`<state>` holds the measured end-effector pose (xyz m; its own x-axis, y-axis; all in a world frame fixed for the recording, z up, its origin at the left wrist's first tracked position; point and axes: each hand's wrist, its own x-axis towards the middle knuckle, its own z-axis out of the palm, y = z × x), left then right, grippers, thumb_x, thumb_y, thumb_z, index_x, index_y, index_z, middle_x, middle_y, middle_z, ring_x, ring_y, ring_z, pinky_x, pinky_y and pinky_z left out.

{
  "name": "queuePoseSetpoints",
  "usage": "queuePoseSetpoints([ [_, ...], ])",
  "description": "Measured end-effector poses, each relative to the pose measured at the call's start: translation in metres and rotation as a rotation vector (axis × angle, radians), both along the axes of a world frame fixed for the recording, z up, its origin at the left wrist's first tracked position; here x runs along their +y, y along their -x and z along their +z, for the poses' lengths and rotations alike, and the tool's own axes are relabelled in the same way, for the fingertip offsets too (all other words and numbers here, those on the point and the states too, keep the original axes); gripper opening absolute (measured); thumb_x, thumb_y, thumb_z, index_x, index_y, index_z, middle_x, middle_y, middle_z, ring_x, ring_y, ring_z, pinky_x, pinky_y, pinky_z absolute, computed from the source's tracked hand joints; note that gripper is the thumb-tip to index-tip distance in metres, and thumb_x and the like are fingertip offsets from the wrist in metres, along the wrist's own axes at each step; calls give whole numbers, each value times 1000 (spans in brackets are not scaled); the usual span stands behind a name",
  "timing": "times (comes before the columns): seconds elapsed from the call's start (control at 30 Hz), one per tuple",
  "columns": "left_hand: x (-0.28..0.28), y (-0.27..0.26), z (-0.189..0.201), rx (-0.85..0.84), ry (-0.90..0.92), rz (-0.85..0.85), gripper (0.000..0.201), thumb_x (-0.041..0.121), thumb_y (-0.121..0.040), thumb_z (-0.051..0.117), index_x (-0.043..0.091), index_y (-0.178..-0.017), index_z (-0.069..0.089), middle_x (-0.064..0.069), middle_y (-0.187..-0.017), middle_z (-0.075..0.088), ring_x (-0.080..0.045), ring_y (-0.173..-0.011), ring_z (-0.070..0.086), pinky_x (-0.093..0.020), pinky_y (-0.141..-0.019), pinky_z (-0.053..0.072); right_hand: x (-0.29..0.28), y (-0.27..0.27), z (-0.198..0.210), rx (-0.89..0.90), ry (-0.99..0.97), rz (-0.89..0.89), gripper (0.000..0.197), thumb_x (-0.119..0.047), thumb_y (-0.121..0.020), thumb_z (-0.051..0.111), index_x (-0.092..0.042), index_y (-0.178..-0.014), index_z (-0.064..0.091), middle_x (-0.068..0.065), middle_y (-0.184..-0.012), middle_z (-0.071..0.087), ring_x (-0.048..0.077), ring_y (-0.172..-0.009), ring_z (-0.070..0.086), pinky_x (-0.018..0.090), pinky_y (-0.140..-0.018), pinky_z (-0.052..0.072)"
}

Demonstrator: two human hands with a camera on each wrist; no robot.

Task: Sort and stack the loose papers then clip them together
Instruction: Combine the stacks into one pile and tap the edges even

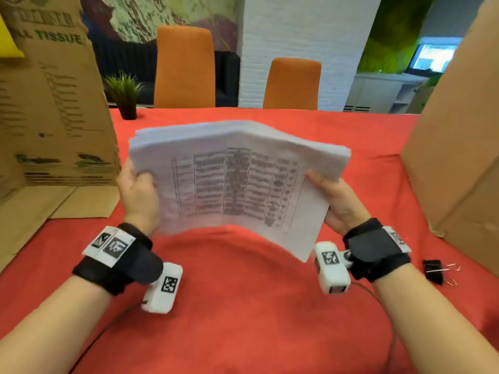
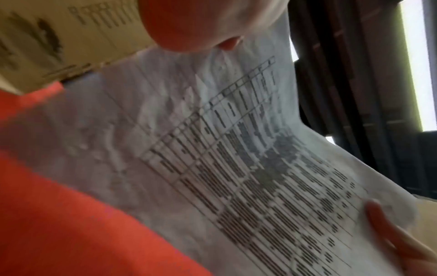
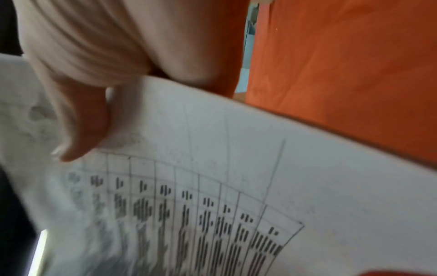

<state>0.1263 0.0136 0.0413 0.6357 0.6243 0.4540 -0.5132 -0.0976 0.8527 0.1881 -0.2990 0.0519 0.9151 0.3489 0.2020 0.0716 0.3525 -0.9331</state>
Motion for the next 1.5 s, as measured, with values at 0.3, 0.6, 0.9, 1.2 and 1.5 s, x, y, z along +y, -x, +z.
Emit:
queuePoseSetpoints([
  [0.3, -4, 2, -30, 101, -44, -158, 35, 11, -67, 39, 10, -102, 47, 4, -89, 50, 6, -74, 51, -13, -71, 44, -15, -2, -15, -109, 181, -4, 31, -39, -71, 77, -30, -100, 76, -8, -103, 74, 6, -95, 67, 21, -79, 51],
  [0.6, 6, -20, -37, 237, -75, 52, 39, -12, -81, 43, 14, -109, 45, 11, -88, 52, -8, -80, 50, -20, -70, 41, -30, -21, -26, -9, 122, -62, 69, -60, -52, 84, -23, -109, 71, -4, -109, 72, 9, -96, 66, 26, -80, 52],
  [0.9, 0, -19, -15, 116, 124, -7, 49, -19, -79, 31, 21, -87, 58, 14, -77, 61, 4, -70, 54, -11, -65, 45, -4, -25, -24, -57, 44, -182, 49, -27, -78, 70, -8, -122, 61, 5, -113, 72, 17, -101, 68, 28, -83, 54],
  [1.2, 5, -10, -35, 262, 104, -74, 54, -1, -74, 43, 9, -127, 50, -4, -117, 55, -16, -108, 51, -25, -89, 42, -15, -13, -40, -14, 162, -31, 38, -30, -76, 69, -15, -112, 68, 2, -114, 72, 14, -104, 68, 29, -88, 52],
  [1.5, -7, -9, -23, 236, 15, -156, 54, 8, -66, 42, 9, -120, 46, 4, -102, 57, -13, -98, 52, -16, -77, 45, -30, -19, -42, 29, 73, 14, 82, -53, -51, 88, -15, -119, 63, 4, -120, 70, 15, -110, 66, 28, -87, 55],
])
